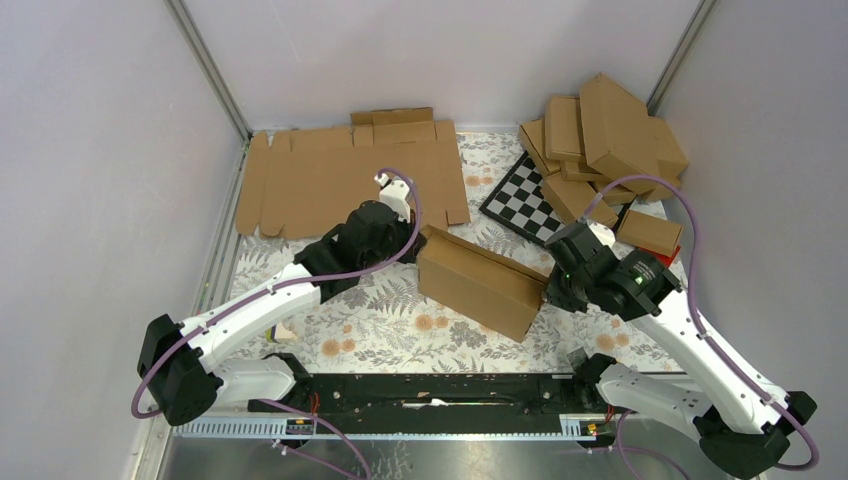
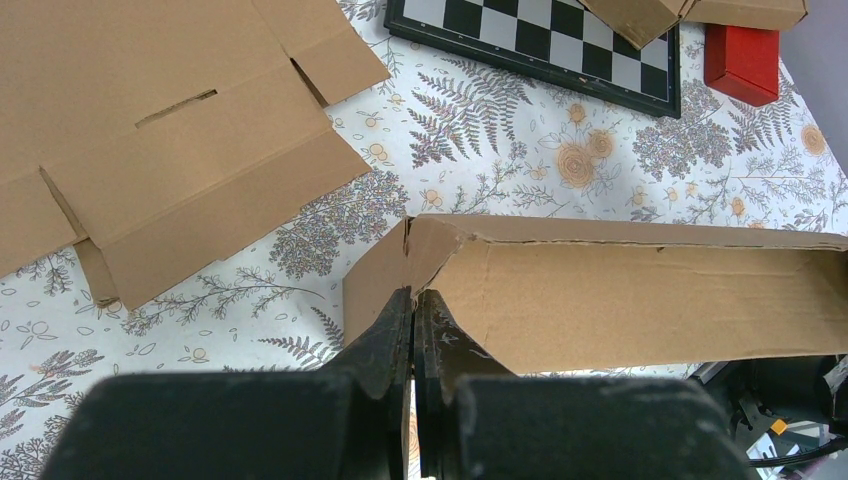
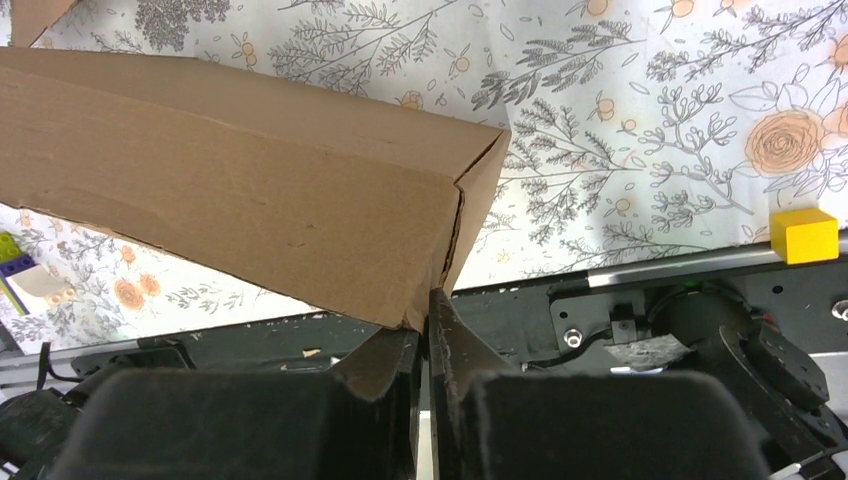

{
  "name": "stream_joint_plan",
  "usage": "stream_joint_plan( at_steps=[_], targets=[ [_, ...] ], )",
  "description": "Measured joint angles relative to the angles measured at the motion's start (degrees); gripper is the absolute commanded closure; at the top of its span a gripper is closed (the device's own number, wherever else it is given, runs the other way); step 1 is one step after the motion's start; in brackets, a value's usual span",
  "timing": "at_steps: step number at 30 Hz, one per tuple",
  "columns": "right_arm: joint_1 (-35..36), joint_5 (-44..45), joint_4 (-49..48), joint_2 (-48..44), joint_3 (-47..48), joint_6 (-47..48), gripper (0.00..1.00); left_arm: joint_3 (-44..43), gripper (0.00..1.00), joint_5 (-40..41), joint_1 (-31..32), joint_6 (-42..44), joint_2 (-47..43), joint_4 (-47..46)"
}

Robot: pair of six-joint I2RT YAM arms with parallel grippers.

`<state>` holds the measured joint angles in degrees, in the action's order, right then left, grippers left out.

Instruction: Fold the paper box

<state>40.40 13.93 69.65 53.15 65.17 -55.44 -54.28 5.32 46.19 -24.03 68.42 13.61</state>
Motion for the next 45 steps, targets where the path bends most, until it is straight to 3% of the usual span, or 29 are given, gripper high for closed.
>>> stream_joint_plan(
  at_steps=[20, 23, 25, 28, 35, 37, 45],
  targets=[
    [-0.17, 3.13, -4.63, -1.99, -3.96, 2.10, 1.00, -1.57, 1.00, 1.44, 1.51, -1.16, 2.32, -0.74],
    [-0.20, 3.15, -4.66, -2.03, -3.96, 2.36, 0.96, -1.57, 1.00, 2.03, 1.70, -1.33, 2.25, -0.55],
    [-0.20, 3.15, -4.74, -2.14, -3.96, 3.04, 0.84, -1.64, 1.00, 2.19, 1.79, -1.36, 2.12, -0.15],
    [-0.17, 2.86, -4.85, -2.43, -3.98, 4.81, 0.54, -1.97, 1.00, 2.14, 1.84, -1.49, 2.01, 0.63],
    [-0.20, 2.43, -4.83, -2.58, -3.67, 11.89, 0.08, -1.97, 1.00, 2.01, 2.23, -1.53, 2.01, 0.72],
    [-0.22, 1.29, -4.81, -2.58, -2.54, 14.93, 0.01, -1.97, 1.00, 2.01, 2.25, -1.53, 2.01, 0.72],
    [-0.28, -2.99, -4.22, -1.55, 2.45, 22.84, 0.00, -1.97, 1.00, 2.01, 2.25, -1.53, 2.01, 0.70]
  ],
)
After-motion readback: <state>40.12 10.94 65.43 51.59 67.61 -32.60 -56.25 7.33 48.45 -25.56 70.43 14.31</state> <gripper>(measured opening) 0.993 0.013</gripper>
